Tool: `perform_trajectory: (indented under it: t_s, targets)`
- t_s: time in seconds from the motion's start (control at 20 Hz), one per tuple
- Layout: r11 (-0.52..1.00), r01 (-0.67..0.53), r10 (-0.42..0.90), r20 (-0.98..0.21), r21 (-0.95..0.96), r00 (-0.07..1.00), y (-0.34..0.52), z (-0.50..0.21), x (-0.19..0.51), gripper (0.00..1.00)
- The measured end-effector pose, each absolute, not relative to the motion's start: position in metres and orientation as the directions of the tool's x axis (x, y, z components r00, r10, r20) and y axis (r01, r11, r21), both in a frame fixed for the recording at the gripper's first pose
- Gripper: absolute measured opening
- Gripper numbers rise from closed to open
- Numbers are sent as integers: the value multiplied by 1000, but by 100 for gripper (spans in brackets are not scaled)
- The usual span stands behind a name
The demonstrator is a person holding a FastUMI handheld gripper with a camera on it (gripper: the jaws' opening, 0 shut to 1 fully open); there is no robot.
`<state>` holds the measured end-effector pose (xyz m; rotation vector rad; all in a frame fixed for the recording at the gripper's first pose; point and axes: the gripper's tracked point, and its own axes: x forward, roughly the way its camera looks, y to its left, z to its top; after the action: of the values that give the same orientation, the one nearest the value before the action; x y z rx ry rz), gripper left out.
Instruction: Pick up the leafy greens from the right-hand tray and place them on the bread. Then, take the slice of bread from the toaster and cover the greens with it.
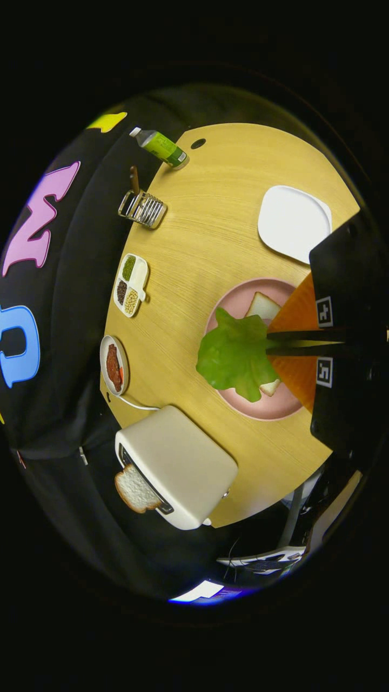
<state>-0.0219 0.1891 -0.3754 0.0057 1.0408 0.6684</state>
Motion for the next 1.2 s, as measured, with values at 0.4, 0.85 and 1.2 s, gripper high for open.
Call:
perform_trajectory:
  t_s: [0.4,0.85,1.2]
  targets:
    - [823,-517,453,-819,233,351,189,-386,-17,100]
    - [799,-523,559,-689,298,462,217,-280,0,100]
    - [739,-548,658,-595,391,462,332,-180,-3,99]
